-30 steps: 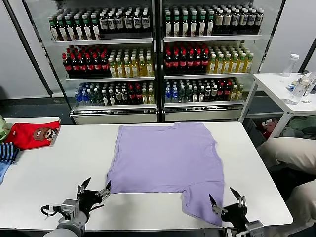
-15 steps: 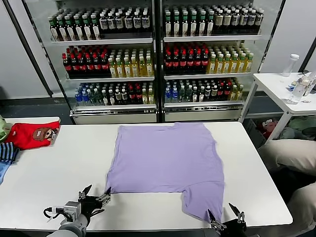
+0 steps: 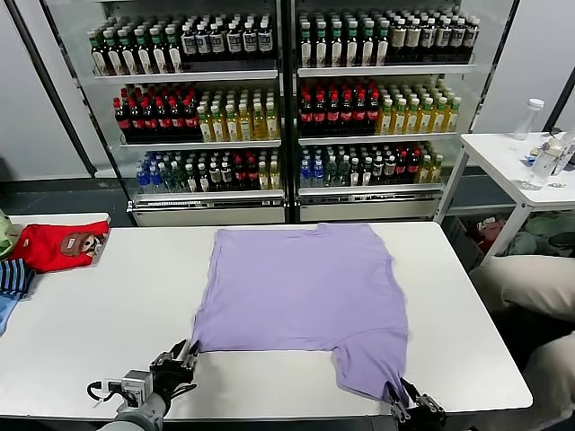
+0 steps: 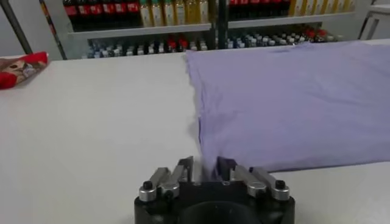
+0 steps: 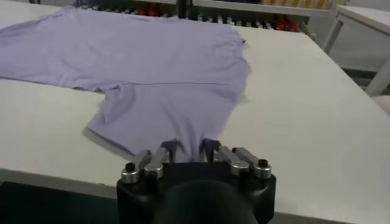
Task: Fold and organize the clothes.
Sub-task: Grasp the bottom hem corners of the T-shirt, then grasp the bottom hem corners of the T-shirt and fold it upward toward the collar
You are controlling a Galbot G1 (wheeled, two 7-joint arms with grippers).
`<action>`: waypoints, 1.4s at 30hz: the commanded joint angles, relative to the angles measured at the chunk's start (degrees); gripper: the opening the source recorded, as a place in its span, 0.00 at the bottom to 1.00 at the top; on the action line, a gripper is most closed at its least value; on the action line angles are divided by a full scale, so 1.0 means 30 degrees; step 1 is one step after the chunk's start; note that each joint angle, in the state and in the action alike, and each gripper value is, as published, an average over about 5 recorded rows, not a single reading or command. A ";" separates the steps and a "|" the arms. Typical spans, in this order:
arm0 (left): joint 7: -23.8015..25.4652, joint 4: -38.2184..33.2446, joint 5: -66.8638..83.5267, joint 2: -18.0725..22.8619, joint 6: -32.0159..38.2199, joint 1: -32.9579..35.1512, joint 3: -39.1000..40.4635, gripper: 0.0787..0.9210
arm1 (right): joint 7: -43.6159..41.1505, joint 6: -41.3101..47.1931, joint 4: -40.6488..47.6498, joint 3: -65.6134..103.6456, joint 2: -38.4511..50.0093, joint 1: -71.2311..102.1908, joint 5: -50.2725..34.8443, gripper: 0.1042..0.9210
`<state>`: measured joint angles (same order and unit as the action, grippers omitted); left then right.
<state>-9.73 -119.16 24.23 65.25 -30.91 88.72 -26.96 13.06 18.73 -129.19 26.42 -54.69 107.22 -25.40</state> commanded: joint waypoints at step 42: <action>0.0059 0.1139 -0.1669 0.0655 0.0866 -0.3737 -0.0018 0.01 | -0.0516 0.2616 0.2497 -0.0750 -0.0229 -0.9818 -0.0784 0.01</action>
<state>-11.08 -125.49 20.88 63.78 -29.07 89.28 -29.89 11.46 25.51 -129.31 28.37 -54.50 89.20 -27.44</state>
